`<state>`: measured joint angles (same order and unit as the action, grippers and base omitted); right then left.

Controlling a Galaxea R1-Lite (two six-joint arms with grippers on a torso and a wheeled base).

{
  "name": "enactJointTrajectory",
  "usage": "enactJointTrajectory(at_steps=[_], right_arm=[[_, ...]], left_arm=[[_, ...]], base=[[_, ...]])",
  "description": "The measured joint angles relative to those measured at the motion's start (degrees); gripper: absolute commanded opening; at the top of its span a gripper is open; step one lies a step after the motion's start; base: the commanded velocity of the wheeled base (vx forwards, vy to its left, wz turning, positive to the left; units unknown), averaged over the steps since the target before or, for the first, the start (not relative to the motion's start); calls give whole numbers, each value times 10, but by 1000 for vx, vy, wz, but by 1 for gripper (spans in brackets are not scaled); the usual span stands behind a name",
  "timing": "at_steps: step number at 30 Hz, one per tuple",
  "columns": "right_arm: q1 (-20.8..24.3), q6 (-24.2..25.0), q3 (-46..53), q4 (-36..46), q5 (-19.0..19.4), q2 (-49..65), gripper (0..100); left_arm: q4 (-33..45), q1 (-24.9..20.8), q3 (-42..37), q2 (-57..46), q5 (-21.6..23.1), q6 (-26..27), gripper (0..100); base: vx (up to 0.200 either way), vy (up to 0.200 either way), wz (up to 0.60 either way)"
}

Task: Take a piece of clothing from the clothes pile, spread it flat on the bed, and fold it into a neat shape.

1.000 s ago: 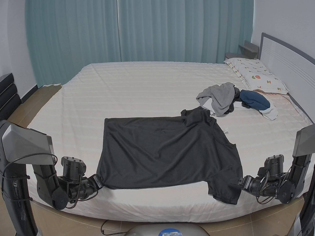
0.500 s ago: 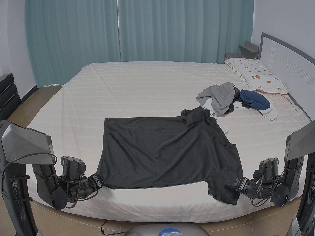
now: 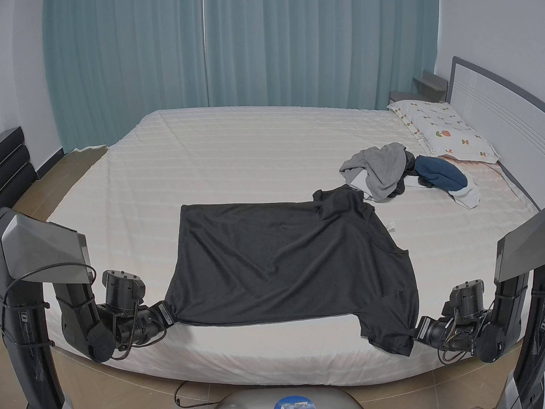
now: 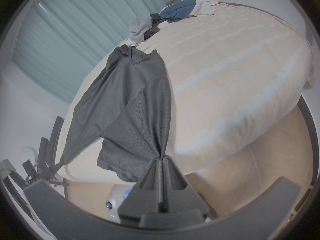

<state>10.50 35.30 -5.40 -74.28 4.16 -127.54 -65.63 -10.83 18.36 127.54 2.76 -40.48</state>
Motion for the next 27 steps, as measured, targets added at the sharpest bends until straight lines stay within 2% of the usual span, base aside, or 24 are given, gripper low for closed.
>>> enactJointTrajectory(at_steps=[10,19,22,27], right_arm=[[32,-32,41,11,-5,28,0],[81,-34,44,113,-17,71,0],[99,-36,44,149,-18,91,0],[110,-68,44,197,-19,109,0]], left_arm=[[0,12,-22,-10,0,48,0],[4,18,-54,-28,0,112,0],[5,18,-71,-31,0,148,0],[6,19,-89,-31,-1,171,0]], base=[[0,0,0],[0,0,0],[0,0,0],[0,0,0]])
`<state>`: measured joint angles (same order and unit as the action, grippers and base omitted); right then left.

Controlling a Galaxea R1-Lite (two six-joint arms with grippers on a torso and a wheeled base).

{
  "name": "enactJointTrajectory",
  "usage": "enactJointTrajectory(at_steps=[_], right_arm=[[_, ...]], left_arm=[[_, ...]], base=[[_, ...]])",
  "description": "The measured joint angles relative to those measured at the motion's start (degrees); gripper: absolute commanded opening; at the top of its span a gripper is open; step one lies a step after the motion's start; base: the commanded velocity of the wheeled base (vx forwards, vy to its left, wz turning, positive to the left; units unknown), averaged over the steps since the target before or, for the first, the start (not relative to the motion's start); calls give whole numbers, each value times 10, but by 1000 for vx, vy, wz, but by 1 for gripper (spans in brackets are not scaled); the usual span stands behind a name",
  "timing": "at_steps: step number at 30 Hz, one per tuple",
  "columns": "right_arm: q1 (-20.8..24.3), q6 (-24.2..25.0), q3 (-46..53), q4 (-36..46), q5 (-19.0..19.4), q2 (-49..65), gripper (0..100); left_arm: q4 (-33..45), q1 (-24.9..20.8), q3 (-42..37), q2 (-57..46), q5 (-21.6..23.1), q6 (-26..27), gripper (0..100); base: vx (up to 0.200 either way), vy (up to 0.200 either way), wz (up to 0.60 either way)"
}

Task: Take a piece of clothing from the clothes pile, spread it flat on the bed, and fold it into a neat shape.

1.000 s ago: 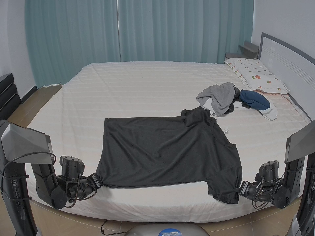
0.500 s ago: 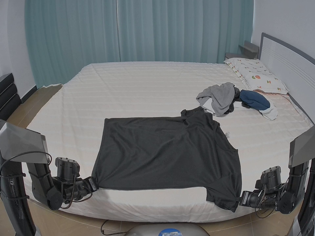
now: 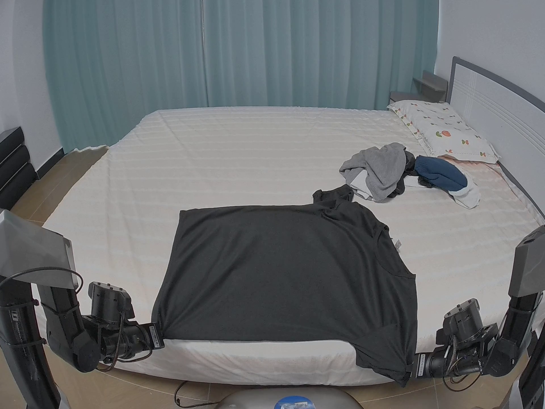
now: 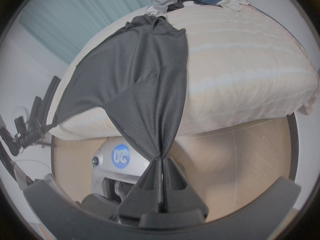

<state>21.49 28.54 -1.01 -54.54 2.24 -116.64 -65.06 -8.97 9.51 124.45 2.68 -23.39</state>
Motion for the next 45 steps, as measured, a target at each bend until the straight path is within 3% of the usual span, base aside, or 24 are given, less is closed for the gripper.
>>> enactJointTrajectory(at_steps=[8,9,10,11,16,24,32,41,45], right_arm=[[5,-14,0,19,1,6,0],[5,-16,0,19,1,6,100],[5,-16,0,17,1,6,100],[5,-16,0,14,1,5,100],[-2,-10,0,-3,1,8,100],[-58,-13,-1,-68,2,10,100],[-101,-10,-12,-114,3,12,100],[-121,22,-16,-177,15,17,100],[-125,29,-24,-188,19,14,100]], left_arm=[[19,-3,-19,-2,0,27,0],[21,-3,-19,-2,0,28,0],[23,-3,-20,-3,0,28,0],[23,-4,-20,-3,0,28,100],[22,-4,-19,-4,0,27,100],[14,-3,-1,-6,2,17,100],[14,5,38,-32,4,-53,100],[14,17,57,-45,9,-82,100],[13,20,60,-46,13,-85,100]], base=[[0,0,0],[0,0,0],[0,0,0],[0,0,0],[0,0,0],[0,0,0],[0,0,0],[0,200,0],[0,0,0]])
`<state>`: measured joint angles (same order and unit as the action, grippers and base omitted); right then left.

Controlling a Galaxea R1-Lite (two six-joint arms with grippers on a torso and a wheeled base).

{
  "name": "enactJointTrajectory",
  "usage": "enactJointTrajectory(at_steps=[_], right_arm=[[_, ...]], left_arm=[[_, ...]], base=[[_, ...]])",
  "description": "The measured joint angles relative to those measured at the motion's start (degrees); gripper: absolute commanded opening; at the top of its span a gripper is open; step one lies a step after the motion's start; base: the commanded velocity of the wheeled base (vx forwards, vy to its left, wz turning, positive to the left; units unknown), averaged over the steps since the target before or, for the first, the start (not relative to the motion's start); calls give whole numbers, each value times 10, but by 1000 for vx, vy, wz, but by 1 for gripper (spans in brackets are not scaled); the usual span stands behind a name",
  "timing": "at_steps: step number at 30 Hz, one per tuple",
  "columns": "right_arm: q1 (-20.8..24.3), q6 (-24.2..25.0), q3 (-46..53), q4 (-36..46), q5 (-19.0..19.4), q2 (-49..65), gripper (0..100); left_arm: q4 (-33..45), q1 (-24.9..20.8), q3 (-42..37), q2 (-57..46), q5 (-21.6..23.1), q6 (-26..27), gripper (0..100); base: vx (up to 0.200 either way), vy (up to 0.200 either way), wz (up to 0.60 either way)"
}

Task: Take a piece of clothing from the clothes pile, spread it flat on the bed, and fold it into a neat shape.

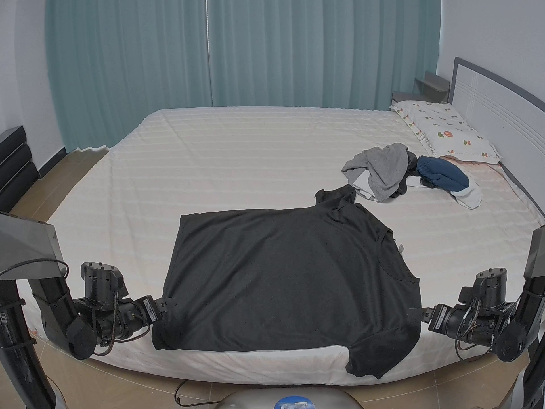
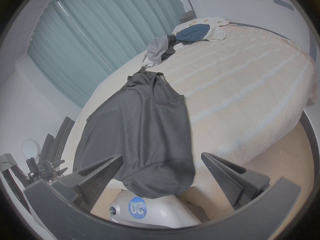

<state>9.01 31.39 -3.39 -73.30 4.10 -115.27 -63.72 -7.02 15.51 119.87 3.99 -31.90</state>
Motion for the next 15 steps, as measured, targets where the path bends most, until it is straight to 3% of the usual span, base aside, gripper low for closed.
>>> enactJointTrajectory(at_steps=[8,11,15], right_arm=[[-1,18,-9,-1,0,-1,100],[-1,20,-11,-1,0,-1,100],[4,42,-16,-4,0,0,100]], left_arm=[[0,0,16,-1,11,-56,100],[4,1,18,-1,14,-58,100],[6,0,19,-1,42,-64,100]], base=[[0,0,0],[200,0,0],[0,0,0]])
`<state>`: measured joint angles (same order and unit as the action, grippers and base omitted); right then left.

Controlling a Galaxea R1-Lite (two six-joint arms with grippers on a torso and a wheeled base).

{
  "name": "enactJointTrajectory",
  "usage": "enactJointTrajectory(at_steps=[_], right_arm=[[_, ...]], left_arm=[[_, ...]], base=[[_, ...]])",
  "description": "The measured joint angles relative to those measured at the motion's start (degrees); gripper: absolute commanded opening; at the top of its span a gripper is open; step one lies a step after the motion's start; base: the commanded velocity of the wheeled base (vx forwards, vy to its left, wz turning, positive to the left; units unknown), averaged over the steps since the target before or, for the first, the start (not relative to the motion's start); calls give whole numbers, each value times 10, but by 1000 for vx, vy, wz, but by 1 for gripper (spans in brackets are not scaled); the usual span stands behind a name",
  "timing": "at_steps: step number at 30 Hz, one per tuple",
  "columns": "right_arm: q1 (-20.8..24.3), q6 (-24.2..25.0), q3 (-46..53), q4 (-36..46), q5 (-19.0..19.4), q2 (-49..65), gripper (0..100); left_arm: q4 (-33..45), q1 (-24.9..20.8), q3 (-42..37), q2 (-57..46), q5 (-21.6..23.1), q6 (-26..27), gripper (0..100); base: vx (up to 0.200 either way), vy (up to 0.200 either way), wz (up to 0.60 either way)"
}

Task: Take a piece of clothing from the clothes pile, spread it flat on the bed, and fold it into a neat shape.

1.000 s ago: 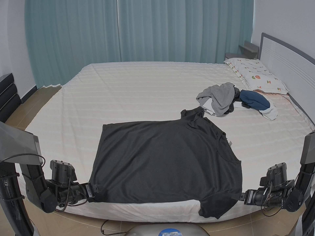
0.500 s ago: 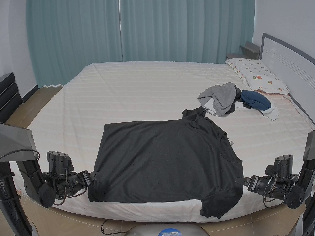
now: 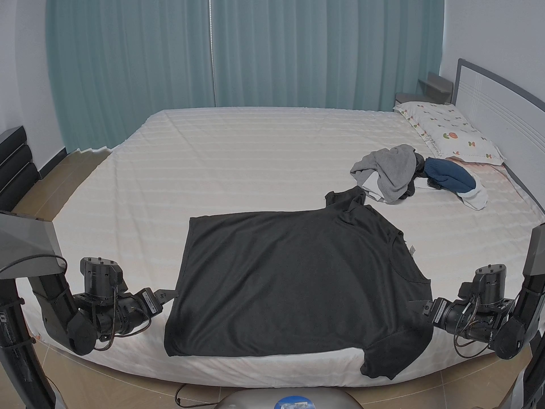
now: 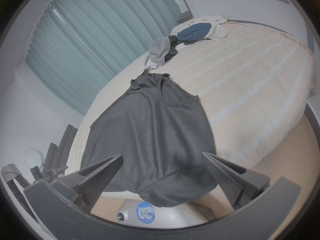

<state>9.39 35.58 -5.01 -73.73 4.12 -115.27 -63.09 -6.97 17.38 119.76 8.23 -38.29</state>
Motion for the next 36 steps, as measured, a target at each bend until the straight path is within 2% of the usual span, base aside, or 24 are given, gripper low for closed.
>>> enactJointTrajectory(at_steps=[14,20,36], right_arm=[[3,4,-6,-1,0,0,100],[3,4,-6,-1,0,0,100],[3,4,-8,-2,1,-1,100]], left_arm=[[-5,-2,1,1,6,-13,100],[-6,-2,1,3,6,-13,100],[-8,-3,7,2,7,-15,100]], base=[[0,0,0],[200,0,0],[0,0,0]])
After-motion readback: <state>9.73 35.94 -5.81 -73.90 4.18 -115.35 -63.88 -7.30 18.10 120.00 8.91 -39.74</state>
